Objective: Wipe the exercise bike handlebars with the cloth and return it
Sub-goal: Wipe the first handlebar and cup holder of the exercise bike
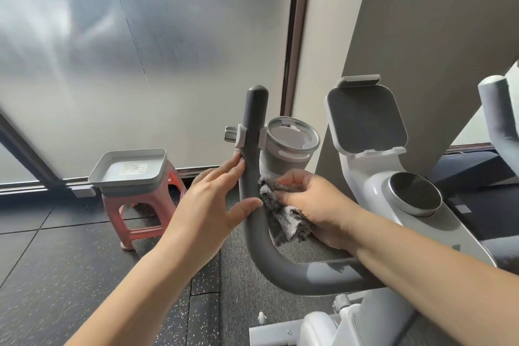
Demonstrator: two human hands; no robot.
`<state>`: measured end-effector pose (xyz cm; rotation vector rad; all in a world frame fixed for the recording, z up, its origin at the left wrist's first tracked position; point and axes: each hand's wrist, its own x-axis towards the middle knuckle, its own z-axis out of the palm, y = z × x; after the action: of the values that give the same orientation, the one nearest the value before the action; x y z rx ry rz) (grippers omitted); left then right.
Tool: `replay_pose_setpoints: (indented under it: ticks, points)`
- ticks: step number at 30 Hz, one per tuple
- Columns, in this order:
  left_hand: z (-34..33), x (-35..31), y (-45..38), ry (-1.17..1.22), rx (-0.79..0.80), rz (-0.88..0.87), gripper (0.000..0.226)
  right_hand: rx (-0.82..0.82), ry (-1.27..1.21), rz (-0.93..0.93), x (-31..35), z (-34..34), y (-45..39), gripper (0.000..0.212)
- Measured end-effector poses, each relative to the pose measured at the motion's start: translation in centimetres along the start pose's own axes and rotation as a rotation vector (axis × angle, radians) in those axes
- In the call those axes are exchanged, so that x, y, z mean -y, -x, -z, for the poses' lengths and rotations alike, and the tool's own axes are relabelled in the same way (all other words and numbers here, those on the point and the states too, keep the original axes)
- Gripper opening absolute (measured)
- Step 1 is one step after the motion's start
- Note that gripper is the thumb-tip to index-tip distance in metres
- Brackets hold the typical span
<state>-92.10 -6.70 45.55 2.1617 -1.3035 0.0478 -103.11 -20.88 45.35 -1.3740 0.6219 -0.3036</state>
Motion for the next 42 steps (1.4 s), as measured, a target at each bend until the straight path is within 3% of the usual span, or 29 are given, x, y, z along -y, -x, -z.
replay_pose_setpoints:
  ticks: [4, 6, 9, 13, 17, 20, 22, 26, 28, 32, 42]
  points:
    - [0.0, -0.1, 0.2, 0.006, 0.006, 0.012, 0.071, -0.192, -0.118, 0.09, 0.7, -1.8, -2.3, 0.013]
    - [0.0, -0.1, 0.2, 0.002, 0.003, 0.016, 0.071, -0.161, -0.052, 0.119, 0.4, -2.5, -2.3, 0.014]
    - [-0.1, -0.2, 0.2, 0.027, 0.001, 0.035, 0.07, -0.089, 0.036, 0.096, -0.1, -2.0, -1.8, 0.032]
    - [-0.2, -0.3, 0.4, 0.025, 0.016, 0.045, 0.069, -0.054, 0.125, 0.104, -0.3, -0.9, -1.3, 0.025]
    - [-0.3, -0.8, 0.8, 0.028, -0.017, 0.064, 0.064, 0.14, 0.217, 0.089, -1.0, 0.8, 0.5, 0.028]
    - [-0.3, -1.3, 1.5, 0.006, -0.078, 0.068, 0.056, 0.363, 0.56, 0.027, -1.1, 2.3, 1.9, 0.024]
    - [-0.3, -1.8, 2.2, -0.034, -0.081, 0.062, 0.054, 0.455, 0.657, -0.011, -0.5, 2.9, 2.0, 0.018]
    - [-0.2, -2.9, 4.0, -0.094, -0.009, 0.025, 0.063, 0.318, 0.498, 0.027, 0.6, 2.3, 1.3, 0.011]
    - [-0.3, -3.5, 5.1, -0.088, 0.031, 0.021, 0.072, 0.333, 0.453, 0.039, 0.7, 2.0, 1.4, 0.01]
    - [-1.1, -4.8, 6.7, -0.061, 0.057, 0.036, 0.083, 0.518, 0.63, 0.052, 0.6, 2.6, 2.5, 0.027]
    - [-1.5, -5.2, 6.8, -0.031, 0.035, 0.072, 0.086, 0.715, 1.154, 0.001, 3.4, 6.1, 2.6, 0.028]
